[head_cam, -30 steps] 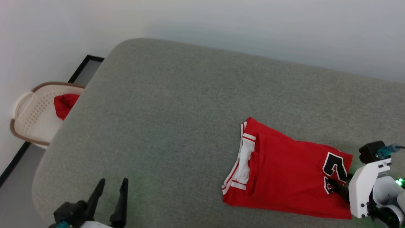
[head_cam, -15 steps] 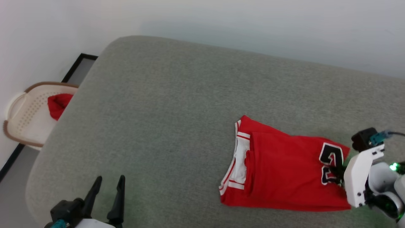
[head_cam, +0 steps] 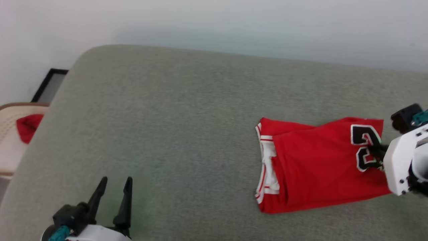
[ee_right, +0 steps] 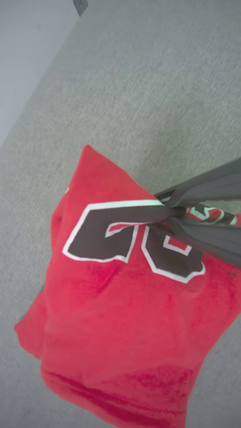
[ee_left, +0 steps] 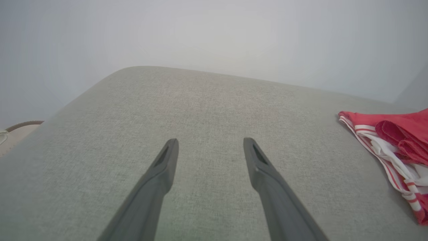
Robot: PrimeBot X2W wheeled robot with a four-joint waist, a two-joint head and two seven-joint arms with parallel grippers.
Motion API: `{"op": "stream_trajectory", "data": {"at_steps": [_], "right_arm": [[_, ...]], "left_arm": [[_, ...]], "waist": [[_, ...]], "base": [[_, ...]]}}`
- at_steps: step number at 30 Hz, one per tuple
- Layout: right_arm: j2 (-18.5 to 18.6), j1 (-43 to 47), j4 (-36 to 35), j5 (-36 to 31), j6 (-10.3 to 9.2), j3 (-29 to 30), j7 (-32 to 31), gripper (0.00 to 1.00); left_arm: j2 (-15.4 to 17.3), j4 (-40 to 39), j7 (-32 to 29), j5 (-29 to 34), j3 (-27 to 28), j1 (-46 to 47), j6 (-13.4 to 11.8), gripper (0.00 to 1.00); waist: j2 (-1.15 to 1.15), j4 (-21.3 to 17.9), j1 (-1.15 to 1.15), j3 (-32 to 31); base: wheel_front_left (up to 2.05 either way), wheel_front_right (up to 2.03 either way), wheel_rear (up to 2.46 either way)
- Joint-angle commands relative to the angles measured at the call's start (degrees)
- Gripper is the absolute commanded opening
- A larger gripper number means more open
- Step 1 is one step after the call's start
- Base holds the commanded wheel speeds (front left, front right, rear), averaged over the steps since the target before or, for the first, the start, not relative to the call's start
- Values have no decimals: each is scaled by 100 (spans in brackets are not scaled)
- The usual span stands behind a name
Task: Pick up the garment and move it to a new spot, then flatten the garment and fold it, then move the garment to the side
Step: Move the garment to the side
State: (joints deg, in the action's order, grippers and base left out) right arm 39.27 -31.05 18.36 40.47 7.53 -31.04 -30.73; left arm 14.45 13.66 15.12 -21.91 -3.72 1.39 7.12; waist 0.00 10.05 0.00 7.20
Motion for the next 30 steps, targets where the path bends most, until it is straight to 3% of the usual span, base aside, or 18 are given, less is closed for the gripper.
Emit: {"op": "stream_trajectory", "data": {"at_steps": [1,15,30], "right_arm": [[40,-73,-24,-36,-8,6,-7,0],[475,-718,-327,-119,-8,-94,-96,0],[772,-1558,6,-185,-8,-484,440,0]], "left_arm": [[15,-22,0,22,-1,75,28,100],[210,-110,-1,62,-312,672,38,100],[563,-200,-1,81,-801,1506,41,100]], "waist": [[0,-187,0,40],[0,-1182,0,439],[0,-1993,0,919]], "base": [[0,0,0],[0,0,0],[0,0,0]]}}
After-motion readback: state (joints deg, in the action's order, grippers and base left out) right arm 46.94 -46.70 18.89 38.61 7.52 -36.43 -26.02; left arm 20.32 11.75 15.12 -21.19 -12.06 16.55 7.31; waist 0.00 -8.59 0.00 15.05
